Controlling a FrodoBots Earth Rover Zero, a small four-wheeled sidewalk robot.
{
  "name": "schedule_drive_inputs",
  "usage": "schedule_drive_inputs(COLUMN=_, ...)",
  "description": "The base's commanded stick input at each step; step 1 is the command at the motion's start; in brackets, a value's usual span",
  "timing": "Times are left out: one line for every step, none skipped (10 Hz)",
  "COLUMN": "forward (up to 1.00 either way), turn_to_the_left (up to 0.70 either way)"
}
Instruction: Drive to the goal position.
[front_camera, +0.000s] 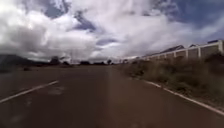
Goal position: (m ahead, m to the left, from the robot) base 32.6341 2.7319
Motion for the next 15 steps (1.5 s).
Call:
schedule_drive_inputs(forward=0.7, turn_to_the_left=0.01)
schedule_drive_inputs(forward=0.7, turn_to_the_left=0.01)
schedule_drive_inputs(forward=0.7, turn_to_the_left=0.01)
schedule_drive_inputs(forward=0.7, turn_to_the_left=0.01)
schedule_drive_inputs(forward=0.7, turn_to_the_left=0.01)
schedule_drive_inputs(forward=0.7, turn_to_the_left=0.01)
schedule_drive_inputs(forward=0.7, turn_to_the_left=0.01)
schedule_drive_inputs(forward=0.7, turn_to_the_left=0.01)
schedule_drive_inputs(forward=0.7, turn_to_the_left=0.01)
schedule_drive_inputs(forward=0.7, turn_to_the_left=0.01)
schedule_drive_inputs(forward=0.7, turn_to_the_left=0.01)
schedule_drive_inputs(forward=0.7, turn_to_the_left=0.01)
schedule_drive_inputs(forward=0.7, turn_to_the_left=0.01)
schedule_drive_inputs(forward=0.7, turn_to_the_left=0.01)
schedule_drive_inputs(forward=0.7, turn_to_the_left=0.01)
